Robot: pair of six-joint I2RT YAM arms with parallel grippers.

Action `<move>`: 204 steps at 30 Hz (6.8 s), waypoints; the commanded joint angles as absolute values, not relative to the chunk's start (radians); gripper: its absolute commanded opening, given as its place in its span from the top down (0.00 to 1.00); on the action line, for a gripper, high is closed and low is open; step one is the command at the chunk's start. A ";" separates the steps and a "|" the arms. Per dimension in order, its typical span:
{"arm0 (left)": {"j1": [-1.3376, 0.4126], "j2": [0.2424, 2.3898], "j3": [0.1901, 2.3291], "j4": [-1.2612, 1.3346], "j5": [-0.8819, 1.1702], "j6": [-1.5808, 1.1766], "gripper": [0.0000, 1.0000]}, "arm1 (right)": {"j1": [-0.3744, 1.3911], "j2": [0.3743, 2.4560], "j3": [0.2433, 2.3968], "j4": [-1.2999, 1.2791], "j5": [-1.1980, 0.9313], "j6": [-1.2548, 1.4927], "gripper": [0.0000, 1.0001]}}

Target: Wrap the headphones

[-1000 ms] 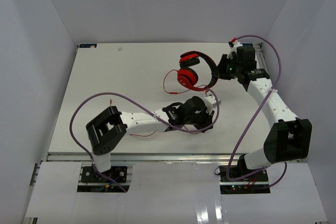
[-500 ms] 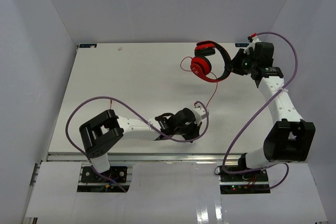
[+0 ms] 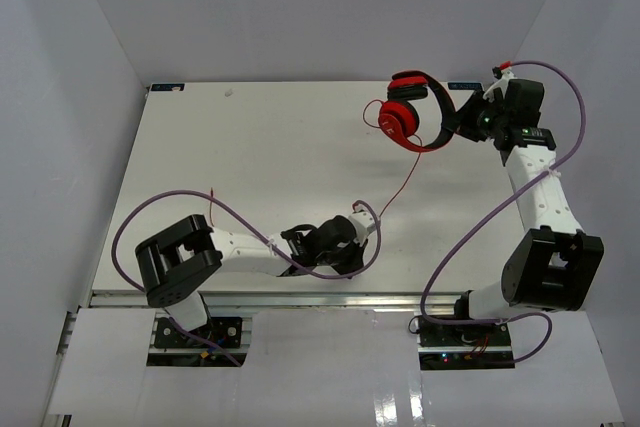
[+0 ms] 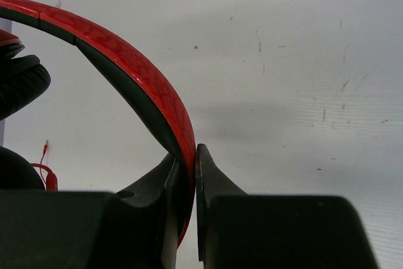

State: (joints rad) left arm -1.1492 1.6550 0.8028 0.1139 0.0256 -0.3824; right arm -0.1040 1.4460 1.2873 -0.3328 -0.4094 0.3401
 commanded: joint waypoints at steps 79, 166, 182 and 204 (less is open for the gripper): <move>-0.520 1.752 1.040 -0.183 0.355 -0.152 1.00 | -0.159 1.181 1.221 -0.308 -0.713 -0.150 0.92; -0.504 1.803 1.559 -0.394 1.067 -0.616 0.68 | 0.573 1.492 1.291 -0.266 0.442 -0.134 0.92; -0.541 1.730 1.407 -0.143 0.976 -0.798 0.54 | 0.519 1.616 1.467 -0.310 0.395 -0.027 0.92; -0.800 1.617 1.128 0.157 0.656 -0.684 0.58 | 0.299 1.631 1.630 -0.405 0.094 0.238 0.92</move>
State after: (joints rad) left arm -0.7680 1.6827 1.1619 0.0812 0.7413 -0.7420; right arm 0.3328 1.6474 1.5749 -0.4392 0.1814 0.1247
